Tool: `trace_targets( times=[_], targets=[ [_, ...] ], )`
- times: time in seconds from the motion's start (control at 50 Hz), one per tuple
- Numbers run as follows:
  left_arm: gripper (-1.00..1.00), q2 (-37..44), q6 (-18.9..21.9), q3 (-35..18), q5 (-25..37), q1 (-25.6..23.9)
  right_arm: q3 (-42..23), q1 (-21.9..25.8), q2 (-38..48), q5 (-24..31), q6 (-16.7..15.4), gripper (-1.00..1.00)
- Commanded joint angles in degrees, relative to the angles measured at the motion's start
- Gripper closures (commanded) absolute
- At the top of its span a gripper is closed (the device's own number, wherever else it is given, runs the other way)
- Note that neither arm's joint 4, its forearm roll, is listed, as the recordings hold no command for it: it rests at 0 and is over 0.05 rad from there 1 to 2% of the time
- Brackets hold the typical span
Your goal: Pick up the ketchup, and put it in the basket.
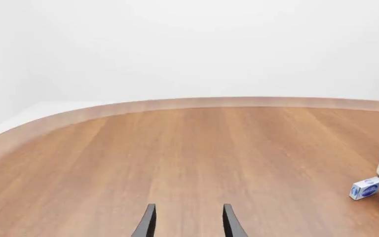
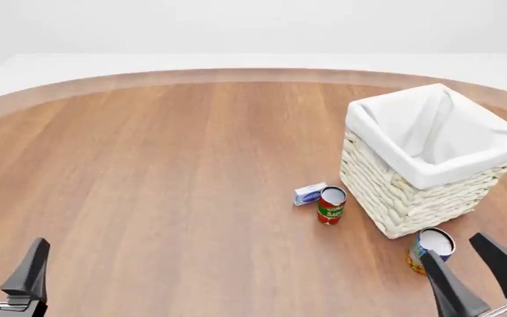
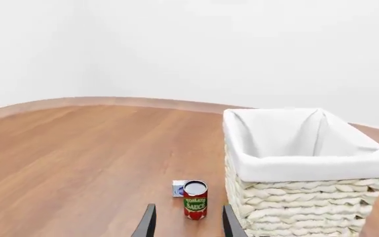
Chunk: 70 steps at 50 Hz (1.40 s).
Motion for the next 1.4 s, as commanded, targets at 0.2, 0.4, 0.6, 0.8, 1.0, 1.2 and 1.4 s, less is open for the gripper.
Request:
trace_targets(
  times=[0.2,0.4,0.6,0.8,1.0,1.2,1.4],
  targets=[
    [-1.0,0.0,0.0,0.0,0.0,0.0,-1.65,10.53,4.22,-5.5,0.28,-1.0],
    [-1.0,0.0,0.0,0.0,0.0,0.0,-1.76,13.98,14.03,-14.59,-0.43,-1.0],
    [-1.0,0.0,0.0,0.0,0.0,0.0,-1.59,16.44,22.56,-22.29,-0.36,-1.0],
    [-1.0,0.0,0.0,0.0,0.0,0.0,-3.33,19.1,31.74,-29.0,-1.65,-1.0],
    [-1.0,0.0,0.0,0.0,0.0,0.0,-6.34,22.67,38.23,-32.76,-2.6,-1.0],
    [-1.0,0.0,0.0,0.0,0.0,0.0,-10.58,28.41,43.35,-34.47,-3.21,-1.0],
    [-1.0,0.0,0.0,0.0,0.0,0.0,-14.06,34.64,51.48,-36.74,-5.35,-1.0]
  ],
)
